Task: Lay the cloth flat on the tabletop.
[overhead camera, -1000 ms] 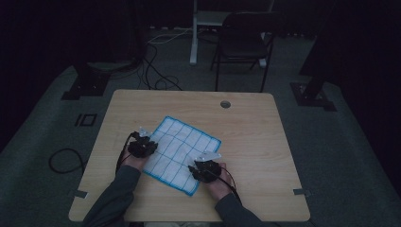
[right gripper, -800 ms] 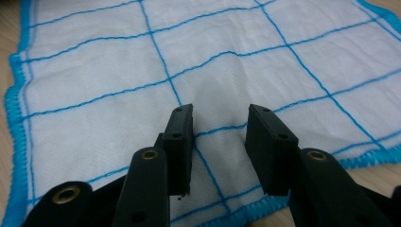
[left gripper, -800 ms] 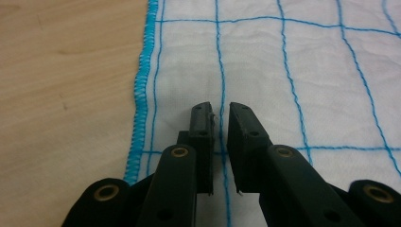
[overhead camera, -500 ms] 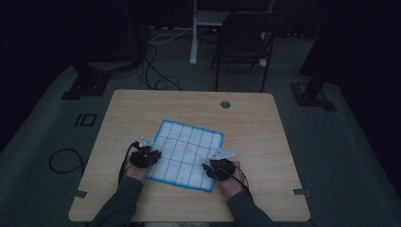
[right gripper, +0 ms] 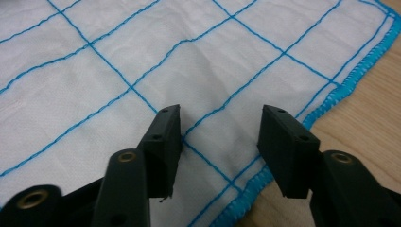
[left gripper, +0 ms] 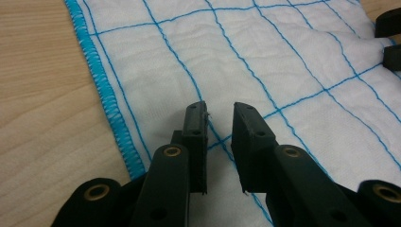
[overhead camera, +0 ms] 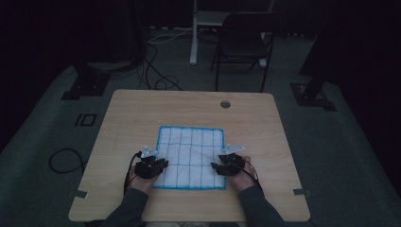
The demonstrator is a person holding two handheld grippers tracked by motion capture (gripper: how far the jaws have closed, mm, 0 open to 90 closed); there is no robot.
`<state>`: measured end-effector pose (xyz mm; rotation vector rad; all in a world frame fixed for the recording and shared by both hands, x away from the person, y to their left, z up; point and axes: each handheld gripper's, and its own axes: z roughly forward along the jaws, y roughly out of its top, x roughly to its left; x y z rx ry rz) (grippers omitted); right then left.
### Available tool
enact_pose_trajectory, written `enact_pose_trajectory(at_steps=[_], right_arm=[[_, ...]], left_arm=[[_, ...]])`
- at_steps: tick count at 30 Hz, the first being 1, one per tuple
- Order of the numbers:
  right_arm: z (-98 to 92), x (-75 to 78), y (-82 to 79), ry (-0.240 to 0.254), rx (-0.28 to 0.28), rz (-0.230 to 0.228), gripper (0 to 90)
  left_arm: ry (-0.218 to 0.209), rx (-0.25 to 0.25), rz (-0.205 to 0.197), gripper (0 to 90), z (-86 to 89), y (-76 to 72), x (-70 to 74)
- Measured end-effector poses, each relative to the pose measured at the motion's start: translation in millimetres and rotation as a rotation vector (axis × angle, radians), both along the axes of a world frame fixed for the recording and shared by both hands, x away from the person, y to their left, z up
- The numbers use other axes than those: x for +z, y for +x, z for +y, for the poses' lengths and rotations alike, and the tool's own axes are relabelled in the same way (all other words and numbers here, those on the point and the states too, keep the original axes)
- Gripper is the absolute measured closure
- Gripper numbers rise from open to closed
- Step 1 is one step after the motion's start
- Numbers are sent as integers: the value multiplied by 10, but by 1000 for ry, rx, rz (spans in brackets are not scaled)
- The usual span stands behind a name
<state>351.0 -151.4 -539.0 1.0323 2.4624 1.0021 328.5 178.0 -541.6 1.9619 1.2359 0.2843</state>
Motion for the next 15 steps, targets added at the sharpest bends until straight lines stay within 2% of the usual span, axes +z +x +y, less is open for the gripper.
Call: enact_pose_trajectory(at_steps=[8,10,15], right_arm=[[-62,-30,-46,12,8,-17,386],[-72,-37,-42,-2,-9,-26,314],[-130,-56,-29,18,6,-31,310]], left_arm=[[-4,-16,-8,742,-26,-55,-8],[-4,-20,-8,733,-26,-54,-7],[3,-22,-12,714,-38,-59,-5]])
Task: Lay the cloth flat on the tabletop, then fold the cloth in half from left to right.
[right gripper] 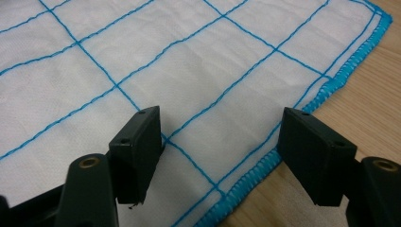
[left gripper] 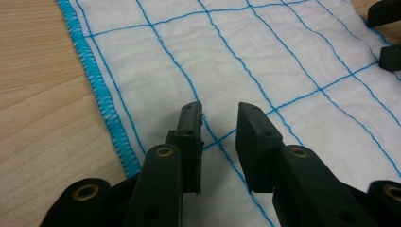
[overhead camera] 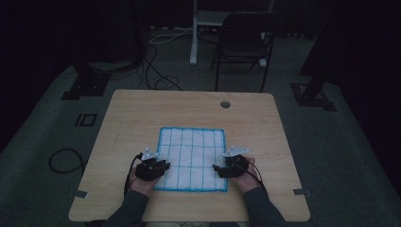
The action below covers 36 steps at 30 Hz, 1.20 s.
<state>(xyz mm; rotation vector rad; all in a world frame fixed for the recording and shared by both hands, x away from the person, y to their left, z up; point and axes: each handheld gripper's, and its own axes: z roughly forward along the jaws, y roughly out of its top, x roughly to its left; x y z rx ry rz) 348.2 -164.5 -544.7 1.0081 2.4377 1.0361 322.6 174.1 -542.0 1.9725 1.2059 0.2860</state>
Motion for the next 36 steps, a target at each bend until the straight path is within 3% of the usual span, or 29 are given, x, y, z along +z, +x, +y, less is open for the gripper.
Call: enact_pose_trajectory(at_steps=[6,9,14,22,32,36], right_arm=[[-28,-16,16,10,-6,-10,288],[-56,-27,35,20,-21,-1,264],[-67,-32,36,24,-25,-5,260],[-75,-44,29,32,-24,-14,260],[-66,-44,14,34,-36,-14,265],[-64,-44,11,33,-37,-15,266]], left_arm=[[-4,6,-2,704,-25,-32,-2],[-5,14,-24,674,-24,-48,20],[-2,91,-66,621,84,-39,68],[1,193,-28,583,248,40,22],[34,188,-39,559,152,96,-11],[103,174,-71,521,39,100,-17]])
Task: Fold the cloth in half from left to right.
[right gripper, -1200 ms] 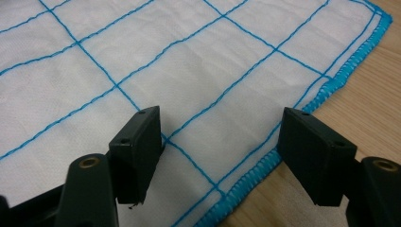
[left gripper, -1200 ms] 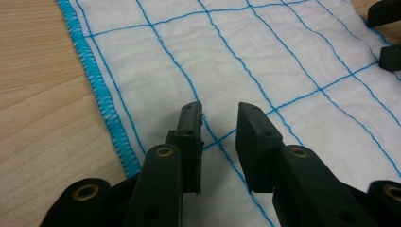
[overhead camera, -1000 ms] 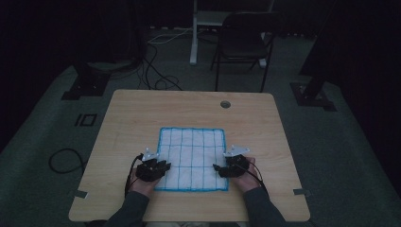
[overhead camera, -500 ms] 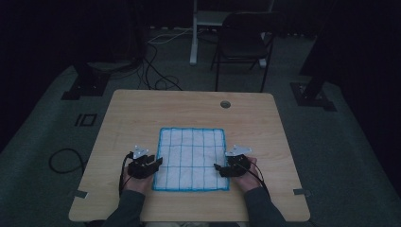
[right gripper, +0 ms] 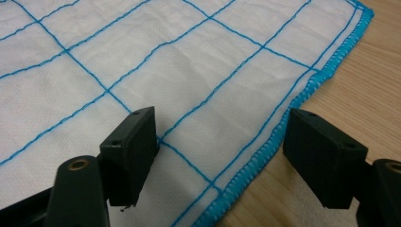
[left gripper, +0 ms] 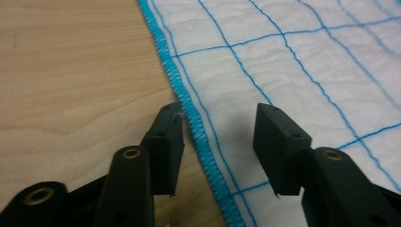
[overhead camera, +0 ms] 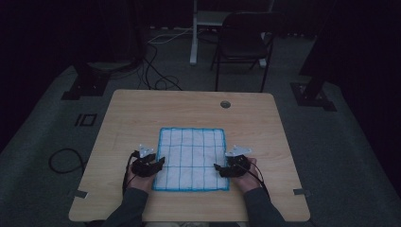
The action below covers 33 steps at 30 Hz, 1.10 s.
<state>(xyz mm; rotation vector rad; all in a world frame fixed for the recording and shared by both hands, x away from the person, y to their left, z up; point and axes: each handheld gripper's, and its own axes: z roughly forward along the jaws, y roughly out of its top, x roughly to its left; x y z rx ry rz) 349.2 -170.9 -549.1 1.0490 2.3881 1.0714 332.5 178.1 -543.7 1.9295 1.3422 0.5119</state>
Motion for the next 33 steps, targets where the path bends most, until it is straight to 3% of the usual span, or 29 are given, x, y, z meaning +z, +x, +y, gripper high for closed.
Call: enact_pose_trajectory(at_steps=[7,13,16,26,33], right_arm=[[5,0,-9,1,-2,1,267],[10,0,-15,2,-5,1,267],[11,1,-19,3,-10,2,268],[-51,20,-24,24,-2,19,347],[-95,46,-34,27,-23,-13,405]], left_arm=[[33,11,-13,526,-109,9,-5],[-2,-23,-4,782,-107,2,-7],[-7,-30,-1,843,-106,5,-6],[-17,-30,2,862,-89,6,-6],[-21,-24,4,865,-69,6,-5]])
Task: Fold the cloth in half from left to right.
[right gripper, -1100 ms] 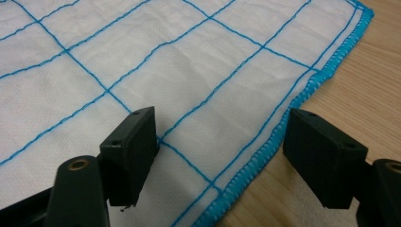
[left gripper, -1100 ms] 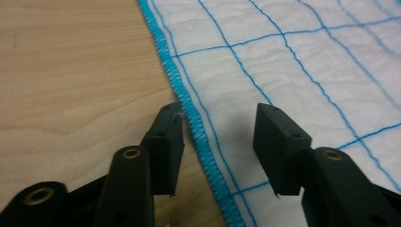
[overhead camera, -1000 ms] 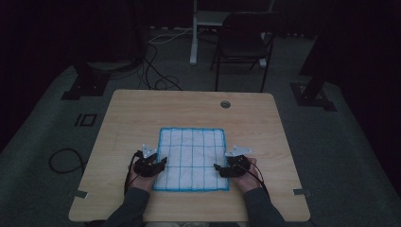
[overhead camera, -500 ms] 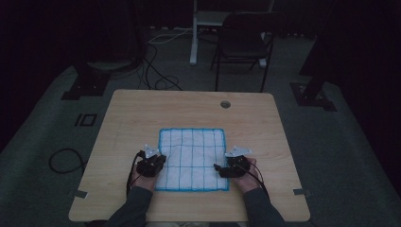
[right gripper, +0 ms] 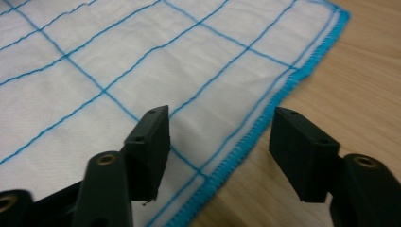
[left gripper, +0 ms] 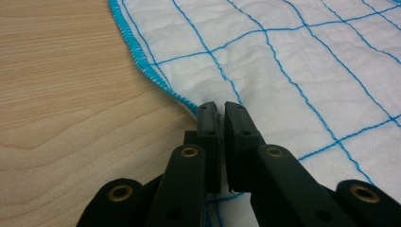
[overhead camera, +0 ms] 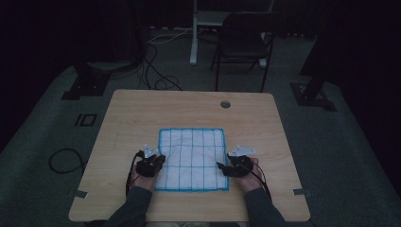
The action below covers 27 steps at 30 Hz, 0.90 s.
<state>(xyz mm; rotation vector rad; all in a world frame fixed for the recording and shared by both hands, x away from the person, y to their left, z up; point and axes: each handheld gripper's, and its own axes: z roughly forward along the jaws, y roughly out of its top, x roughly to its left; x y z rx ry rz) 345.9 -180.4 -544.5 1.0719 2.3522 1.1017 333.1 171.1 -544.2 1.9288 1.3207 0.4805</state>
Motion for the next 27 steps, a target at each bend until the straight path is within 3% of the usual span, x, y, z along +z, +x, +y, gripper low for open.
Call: enact_pose_trajectory(at_steps=[7,27], right_arm=[[-81,26,-2,14,-47,-19,468],[-19,-33,19,-7,-44,-1,477]], left_arm=[[-30,24,11,866,80,13,-1],[-92,16,5,868,138,15,69]])
